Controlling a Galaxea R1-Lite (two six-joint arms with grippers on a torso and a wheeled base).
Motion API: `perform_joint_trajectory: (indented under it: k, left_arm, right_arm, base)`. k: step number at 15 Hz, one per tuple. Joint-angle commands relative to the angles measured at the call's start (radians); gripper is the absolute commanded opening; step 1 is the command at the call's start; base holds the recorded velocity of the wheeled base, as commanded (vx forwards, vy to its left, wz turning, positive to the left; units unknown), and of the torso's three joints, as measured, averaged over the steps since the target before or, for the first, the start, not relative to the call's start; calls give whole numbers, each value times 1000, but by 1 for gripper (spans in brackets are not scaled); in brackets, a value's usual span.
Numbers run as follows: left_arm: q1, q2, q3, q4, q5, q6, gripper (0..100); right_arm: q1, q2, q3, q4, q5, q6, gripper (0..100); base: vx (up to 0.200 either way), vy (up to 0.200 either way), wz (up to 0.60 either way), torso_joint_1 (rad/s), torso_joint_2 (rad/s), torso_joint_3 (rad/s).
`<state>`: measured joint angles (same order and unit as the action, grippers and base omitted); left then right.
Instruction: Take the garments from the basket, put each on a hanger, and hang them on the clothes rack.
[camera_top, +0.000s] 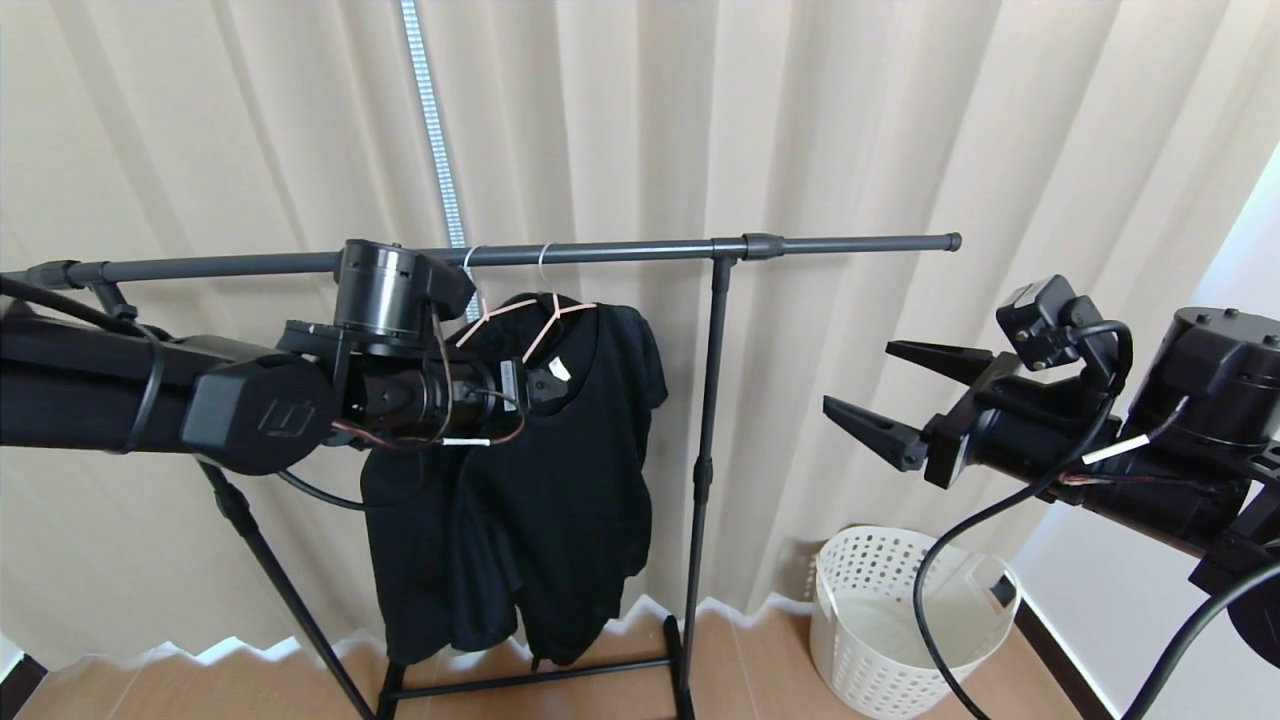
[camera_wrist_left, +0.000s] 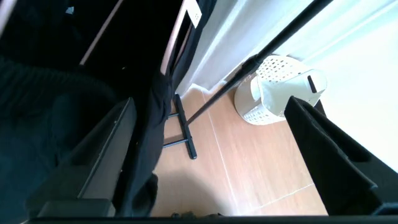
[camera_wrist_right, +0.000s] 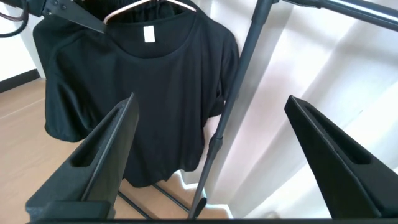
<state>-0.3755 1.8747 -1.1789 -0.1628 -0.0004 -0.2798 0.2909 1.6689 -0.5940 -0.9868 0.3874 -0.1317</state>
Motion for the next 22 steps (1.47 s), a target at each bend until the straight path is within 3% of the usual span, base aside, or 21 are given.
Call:
perform_joint_trajectory:
  k: [1,5,6,8,11,14,17,22]
  left_arm:
    - [-8,-104,64,-1,-1,16,100]
    - [-6,-261,216,-40,-1,33,100]
    - [0,-316,303,-109,-1,48,100]
    - [1,-384,424,-170,-1,110,100]
    - [-6,-496,575,-239,0,134,100]
    - [-5,-626,656,-225,0,159,100]
    - [1,-805,797,-166,0,159,100]
    - [30,-1034,1044,-139,-3,159,100]
  right_arm:
    - [1,-5,2,-1,1,0,100]
    - [1,-3,5,-6,1,-2,100]
    - [1,-5,8,-6,1,-2,100]
    - [2,-6,17,-6,1,-2,100]
    - [11,-28,57,-10,1,-3,100]
    - [44,-57,91,-12,-1,-14,100]
    - [74,-235,169,-4,-19,-14,100]
    - [74,-439,405,-4,-78,-11,100]
  base:
    - [0,0,0,0,0,0]
    - [0,0,0,0,0,0]
    - [0,0,0,0,0,0]
    - [0,0,0,0,0,0]
    - [0,0,0,0,0,0]
    - [0,0,0,0,0,0]
    - [0,0,0,0,0,0]
    - [0,0,0,0,0,0]
